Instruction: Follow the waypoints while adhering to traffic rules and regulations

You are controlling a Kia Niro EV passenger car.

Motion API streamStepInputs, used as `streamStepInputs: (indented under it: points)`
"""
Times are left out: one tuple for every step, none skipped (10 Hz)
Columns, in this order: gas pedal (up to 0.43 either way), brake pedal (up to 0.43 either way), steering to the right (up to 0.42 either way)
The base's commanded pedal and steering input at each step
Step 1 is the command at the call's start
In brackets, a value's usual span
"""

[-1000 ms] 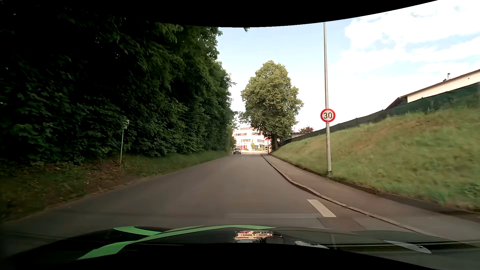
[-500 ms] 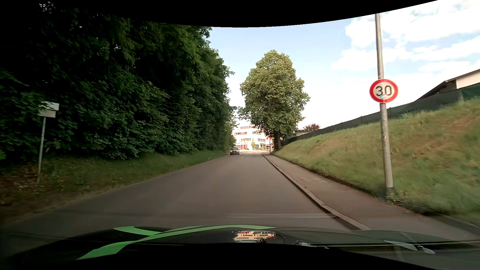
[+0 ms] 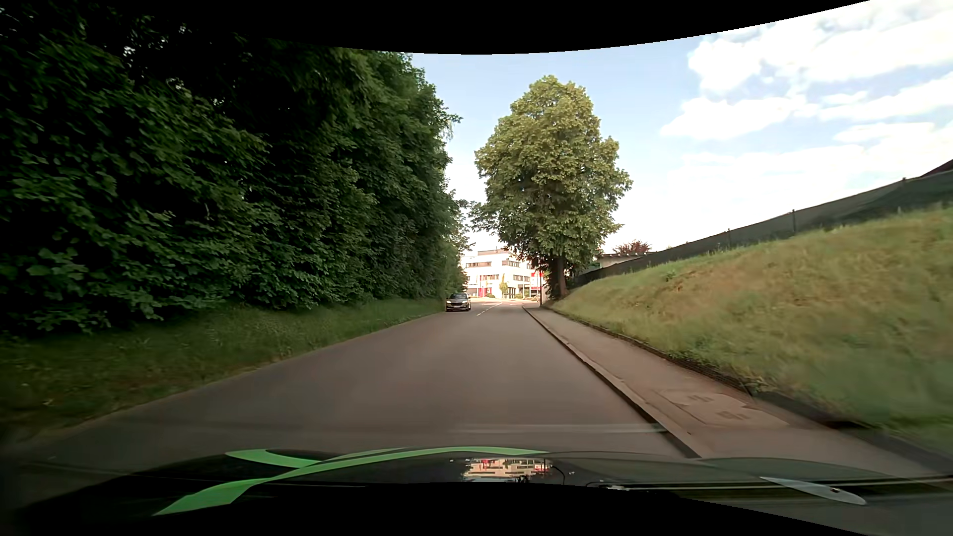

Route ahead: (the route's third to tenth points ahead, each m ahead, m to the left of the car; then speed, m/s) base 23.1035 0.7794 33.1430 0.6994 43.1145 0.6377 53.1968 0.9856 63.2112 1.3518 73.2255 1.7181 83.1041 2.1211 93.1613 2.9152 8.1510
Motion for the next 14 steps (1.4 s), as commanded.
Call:
streamStepInputs:
  points:
    - [0.177,0.000,-0.005]
    - [0.177,0.000,-0.005]
    - [0.177,0.000,-0.003]
    - [0.177,0.000,-0.001]
    - [0.177,0.000,0.000]
    - [0.177,0.000,0.001]
    - [0.177,0.000,0.003]
    - [0.177,0.000,0.003]
    - [0.177,0.000,0.000]
    - [0.130,0.000,0.000]
    - [0.118,0.000,0.000]
    - [0.118,0.000,0.000]
    - [0.130,0.000,0.000]
    - [0.157,0.000,0.000]
